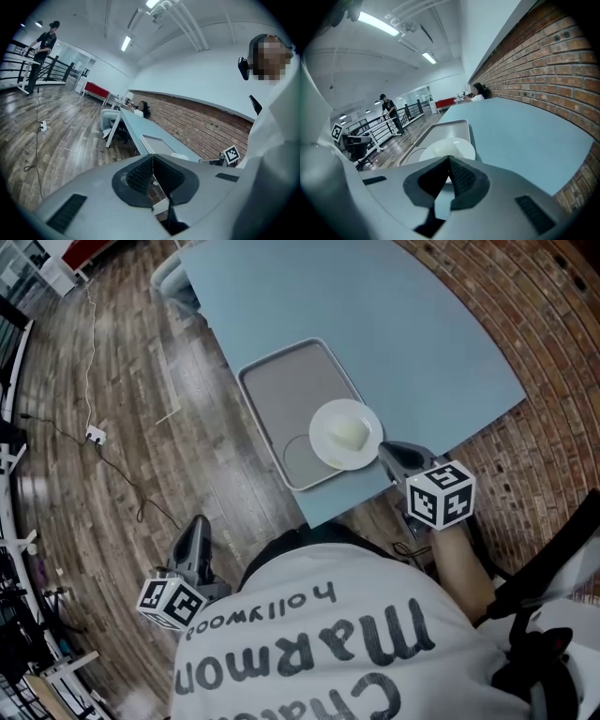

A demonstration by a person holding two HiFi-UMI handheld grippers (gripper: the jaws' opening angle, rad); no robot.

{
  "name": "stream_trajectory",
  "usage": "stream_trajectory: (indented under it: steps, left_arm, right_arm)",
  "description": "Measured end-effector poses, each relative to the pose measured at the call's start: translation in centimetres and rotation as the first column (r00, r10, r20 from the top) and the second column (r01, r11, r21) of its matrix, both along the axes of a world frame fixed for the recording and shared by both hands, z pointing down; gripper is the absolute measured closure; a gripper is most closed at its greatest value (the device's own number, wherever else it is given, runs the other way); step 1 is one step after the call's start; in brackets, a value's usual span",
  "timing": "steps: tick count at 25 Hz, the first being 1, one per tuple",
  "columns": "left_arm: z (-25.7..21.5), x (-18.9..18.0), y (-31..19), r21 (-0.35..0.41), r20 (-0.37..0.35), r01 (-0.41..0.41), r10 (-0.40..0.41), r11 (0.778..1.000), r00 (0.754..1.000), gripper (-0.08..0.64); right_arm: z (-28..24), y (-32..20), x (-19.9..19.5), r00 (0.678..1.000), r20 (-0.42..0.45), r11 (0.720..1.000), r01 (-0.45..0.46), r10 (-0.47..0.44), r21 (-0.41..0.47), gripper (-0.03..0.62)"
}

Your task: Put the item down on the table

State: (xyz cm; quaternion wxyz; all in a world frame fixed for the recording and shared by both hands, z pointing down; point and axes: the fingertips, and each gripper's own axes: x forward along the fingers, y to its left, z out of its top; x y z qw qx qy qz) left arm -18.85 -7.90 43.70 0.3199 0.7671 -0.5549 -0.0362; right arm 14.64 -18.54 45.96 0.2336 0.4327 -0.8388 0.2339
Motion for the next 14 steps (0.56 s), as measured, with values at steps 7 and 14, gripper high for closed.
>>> stream_trajectory:
  steps: [7, 14]
  left_arm:
    - [-0.09, 0.02, -0.56, 0.001, 0.001, -0.005, 0.005, 1.0, 1.0, 0.552]
    - [-0.09, 0.19, -0.9, 0.005, -0.002, -0.012, 0.012, 1.0, 1.0, 0.552]
  right_arm:
    - [-0.02, -0.1, 0.47, 1.0, -0.016, 1.0, -0.008, 0.008, 0.008, 0.583]
    - [-0.08, -0.19, 0.54, 1.0, -0.016, 1.0, -0.007, 0.007, 0.02, 0.583]
